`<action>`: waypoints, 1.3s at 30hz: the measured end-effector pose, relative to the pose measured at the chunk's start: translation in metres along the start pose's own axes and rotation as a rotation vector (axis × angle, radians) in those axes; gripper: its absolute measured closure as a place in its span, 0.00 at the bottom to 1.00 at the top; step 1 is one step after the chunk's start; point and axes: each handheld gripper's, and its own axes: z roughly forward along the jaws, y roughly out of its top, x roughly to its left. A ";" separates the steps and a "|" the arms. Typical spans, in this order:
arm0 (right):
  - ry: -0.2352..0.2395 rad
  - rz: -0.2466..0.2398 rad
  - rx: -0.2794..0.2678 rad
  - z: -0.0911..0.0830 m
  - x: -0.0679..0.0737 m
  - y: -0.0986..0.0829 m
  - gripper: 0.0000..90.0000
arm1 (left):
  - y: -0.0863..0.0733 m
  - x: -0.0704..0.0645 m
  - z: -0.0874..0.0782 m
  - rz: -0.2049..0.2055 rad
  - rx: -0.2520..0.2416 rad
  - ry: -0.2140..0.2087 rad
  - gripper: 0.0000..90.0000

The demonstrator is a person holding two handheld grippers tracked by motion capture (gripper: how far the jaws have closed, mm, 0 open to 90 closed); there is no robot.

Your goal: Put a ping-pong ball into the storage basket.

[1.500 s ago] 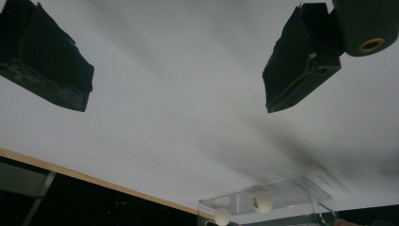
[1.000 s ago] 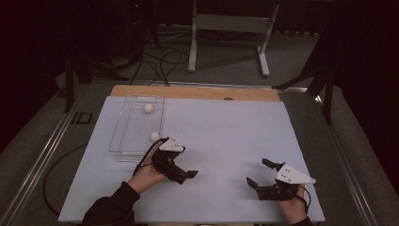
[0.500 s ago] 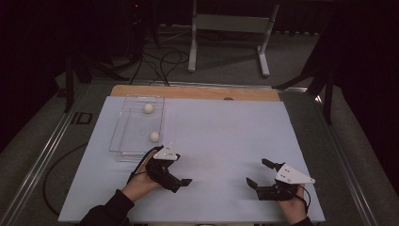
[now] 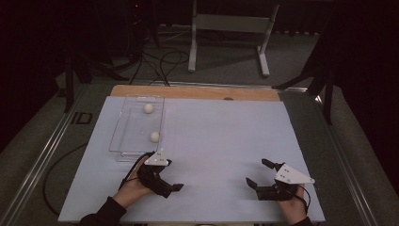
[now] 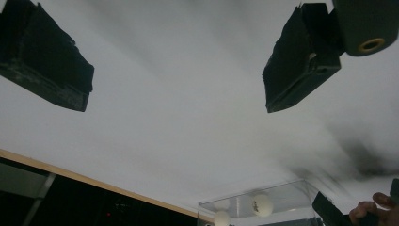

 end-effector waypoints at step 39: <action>0.003 -0.005 0.010 0.001 0.001 0.000 0.10 | -0.039 0.004 -0.025 -0.054 -0.035 0.073 0.00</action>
